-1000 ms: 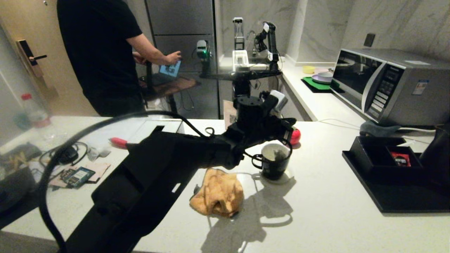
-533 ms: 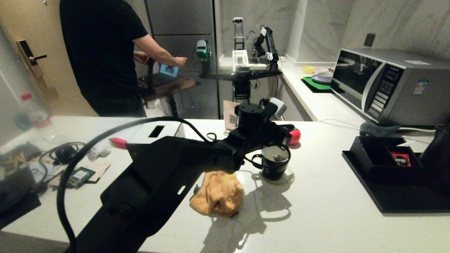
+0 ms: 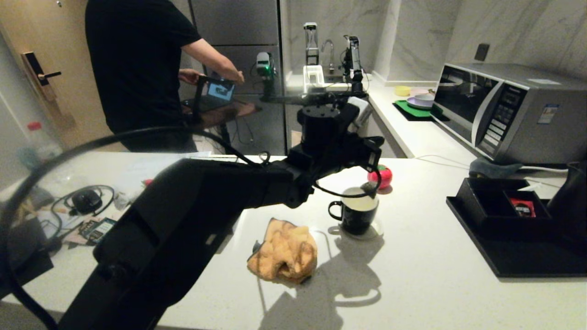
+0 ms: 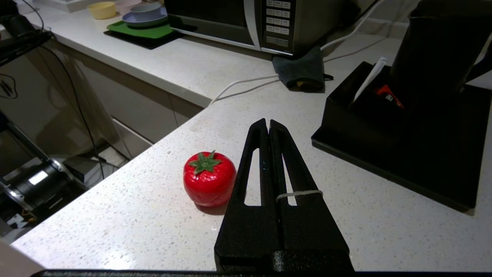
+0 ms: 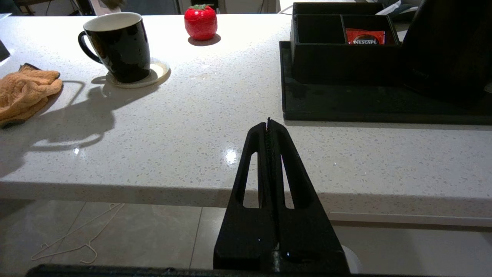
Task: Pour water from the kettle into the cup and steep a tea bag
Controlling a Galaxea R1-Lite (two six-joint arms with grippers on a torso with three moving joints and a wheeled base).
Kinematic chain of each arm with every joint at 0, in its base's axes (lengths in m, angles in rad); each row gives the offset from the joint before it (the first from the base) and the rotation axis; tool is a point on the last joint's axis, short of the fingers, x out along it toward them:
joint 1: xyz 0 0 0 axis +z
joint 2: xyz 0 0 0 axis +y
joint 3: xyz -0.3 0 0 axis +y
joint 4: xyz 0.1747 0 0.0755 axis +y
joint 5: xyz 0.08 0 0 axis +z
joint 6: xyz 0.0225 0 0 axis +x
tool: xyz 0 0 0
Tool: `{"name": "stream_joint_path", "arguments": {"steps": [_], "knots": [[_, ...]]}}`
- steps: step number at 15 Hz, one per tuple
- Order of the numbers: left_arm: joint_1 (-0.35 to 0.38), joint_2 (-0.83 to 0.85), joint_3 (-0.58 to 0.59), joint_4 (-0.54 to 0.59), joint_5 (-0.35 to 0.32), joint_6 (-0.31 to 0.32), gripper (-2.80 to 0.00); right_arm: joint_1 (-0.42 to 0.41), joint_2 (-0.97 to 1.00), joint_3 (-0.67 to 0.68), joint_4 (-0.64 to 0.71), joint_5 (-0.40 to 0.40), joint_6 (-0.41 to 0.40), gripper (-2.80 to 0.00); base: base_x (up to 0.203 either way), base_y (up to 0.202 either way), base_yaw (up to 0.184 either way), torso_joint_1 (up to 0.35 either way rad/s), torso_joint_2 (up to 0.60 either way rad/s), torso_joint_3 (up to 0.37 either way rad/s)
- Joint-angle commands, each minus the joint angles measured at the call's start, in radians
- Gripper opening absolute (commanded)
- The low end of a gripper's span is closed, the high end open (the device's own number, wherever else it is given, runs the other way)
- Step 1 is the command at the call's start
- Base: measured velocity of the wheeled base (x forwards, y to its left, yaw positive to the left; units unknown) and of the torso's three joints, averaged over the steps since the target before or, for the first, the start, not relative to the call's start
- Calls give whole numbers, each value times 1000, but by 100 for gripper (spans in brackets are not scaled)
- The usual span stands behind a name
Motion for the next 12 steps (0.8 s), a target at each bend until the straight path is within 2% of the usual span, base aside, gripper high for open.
{"name": "stream_joint_path", "arguments": {"steps": [1,12], "knots": [[5,-51,0,20,-1,0,-280,0,1,0,0,0,0,-280,0,0,0,0,0,0],[14,18,2,11,-2,2,-280,0,1,0,0,0,0,-280,0,0,0,0,0,0]]}}
